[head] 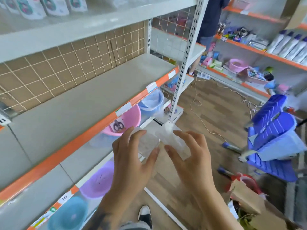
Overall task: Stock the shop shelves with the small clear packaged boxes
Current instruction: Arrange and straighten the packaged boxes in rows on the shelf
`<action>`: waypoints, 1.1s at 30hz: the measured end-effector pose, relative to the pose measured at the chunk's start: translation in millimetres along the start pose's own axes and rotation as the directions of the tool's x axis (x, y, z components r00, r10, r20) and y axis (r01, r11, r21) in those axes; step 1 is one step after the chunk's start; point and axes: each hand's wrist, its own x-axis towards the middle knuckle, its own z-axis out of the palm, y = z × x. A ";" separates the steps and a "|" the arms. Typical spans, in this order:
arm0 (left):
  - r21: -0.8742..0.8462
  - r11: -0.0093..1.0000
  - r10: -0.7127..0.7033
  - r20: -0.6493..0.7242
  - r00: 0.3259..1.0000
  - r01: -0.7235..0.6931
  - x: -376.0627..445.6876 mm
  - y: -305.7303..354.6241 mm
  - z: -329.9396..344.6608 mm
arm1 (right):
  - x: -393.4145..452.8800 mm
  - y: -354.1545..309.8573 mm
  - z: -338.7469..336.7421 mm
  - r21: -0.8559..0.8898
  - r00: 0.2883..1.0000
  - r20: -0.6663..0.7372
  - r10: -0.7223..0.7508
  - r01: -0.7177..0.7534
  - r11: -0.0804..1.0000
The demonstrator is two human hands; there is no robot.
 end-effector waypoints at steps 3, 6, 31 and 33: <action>-0.006 1.000 0.026 -0.003 1.000 -0.026 37.6 -0.1 15.1 | 34.8 9.6 4.7 0.001 1.000 -0.020 0.017 -0.017 1.000; -0.008 0.999 0.036 -0.010 0.999 -0.036 70.9 -0.8 29.3 | 66.1 17.6 4.7 -0.012 0.998 -0.052 0.035 -0.035 0.999; 0.363 0.927 0.160 -0.607 0.778 0.093 399.3 129.6 83.2 | 525.5 48.2 16.4 0.422 0.795 0.056 -0.605 0.530 0.735; 0.398 0.908 0.189 -0.665 0.723 0.129 423.9 144.2 74.2 | 560.9 34.2 17.6 0.401 0.728 0.044 -0.684 0.614 0.680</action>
